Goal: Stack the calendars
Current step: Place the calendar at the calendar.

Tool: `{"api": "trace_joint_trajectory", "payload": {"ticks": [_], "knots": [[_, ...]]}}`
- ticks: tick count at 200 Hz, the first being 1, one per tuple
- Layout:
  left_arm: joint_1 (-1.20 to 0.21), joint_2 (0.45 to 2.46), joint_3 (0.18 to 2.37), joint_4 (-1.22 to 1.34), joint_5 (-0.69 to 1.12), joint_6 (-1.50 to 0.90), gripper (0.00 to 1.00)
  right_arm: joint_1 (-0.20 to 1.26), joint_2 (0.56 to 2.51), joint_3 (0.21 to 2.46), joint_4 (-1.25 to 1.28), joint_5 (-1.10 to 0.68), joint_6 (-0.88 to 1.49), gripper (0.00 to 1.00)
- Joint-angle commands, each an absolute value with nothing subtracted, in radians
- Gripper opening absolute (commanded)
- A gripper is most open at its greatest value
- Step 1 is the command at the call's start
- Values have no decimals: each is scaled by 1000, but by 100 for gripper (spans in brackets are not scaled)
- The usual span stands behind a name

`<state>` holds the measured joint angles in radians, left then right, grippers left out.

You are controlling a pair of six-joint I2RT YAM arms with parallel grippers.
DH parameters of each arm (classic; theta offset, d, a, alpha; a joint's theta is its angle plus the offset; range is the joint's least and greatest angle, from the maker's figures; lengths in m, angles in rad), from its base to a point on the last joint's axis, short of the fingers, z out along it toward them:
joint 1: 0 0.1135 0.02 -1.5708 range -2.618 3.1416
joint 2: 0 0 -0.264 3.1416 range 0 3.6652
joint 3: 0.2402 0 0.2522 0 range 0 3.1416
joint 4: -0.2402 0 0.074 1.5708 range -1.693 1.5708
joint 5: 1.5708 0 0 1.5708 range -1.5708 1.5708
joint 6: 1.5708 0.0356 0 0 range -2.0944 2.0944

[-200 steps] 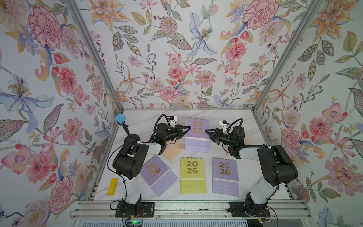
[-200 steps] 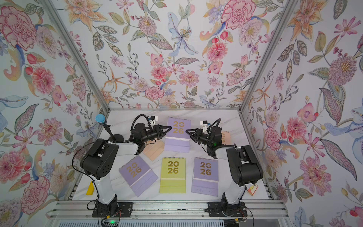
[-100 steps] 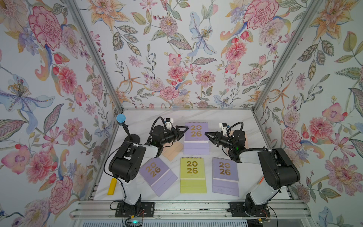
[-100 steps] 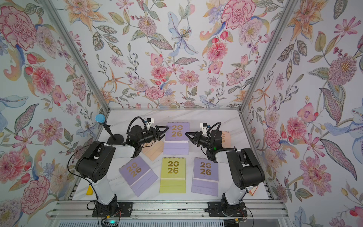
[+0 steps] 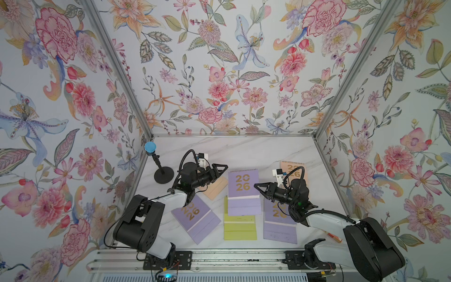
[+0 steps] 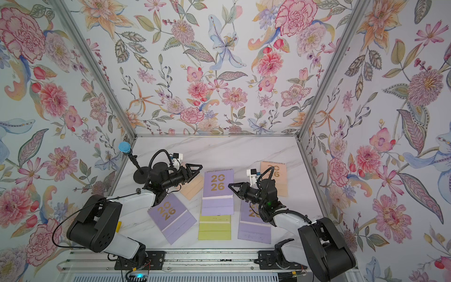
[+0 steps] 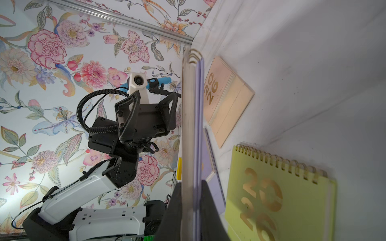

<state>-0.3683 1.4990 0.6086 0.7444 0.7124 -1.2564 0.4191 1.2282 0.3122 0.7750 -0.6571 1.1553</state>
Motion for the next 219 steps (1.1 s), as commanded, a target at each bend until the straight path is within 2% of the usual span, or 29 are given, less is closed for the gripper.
{"api": "trace_joint_trajectory", "payload": {"ticks": [1,57,110,181,219], "knots": [[-367,1432,546,656,669,-1203,70,454,1149,256,752,-585,1133,0],[-412,1323,422,533,614,-1151,65,529,1051,131,743,-507,1137,1],[-465,1286,335,519,582,-1161,62,560,1149,99,892,-533,1153,1],[-504,1314,256,671,597,-1253,71,615,1289,93,1065,-489,1195,1],[-526,1373,253,756,611,-1287,73,631,1359,101,1149,-487,1218,1]]}}
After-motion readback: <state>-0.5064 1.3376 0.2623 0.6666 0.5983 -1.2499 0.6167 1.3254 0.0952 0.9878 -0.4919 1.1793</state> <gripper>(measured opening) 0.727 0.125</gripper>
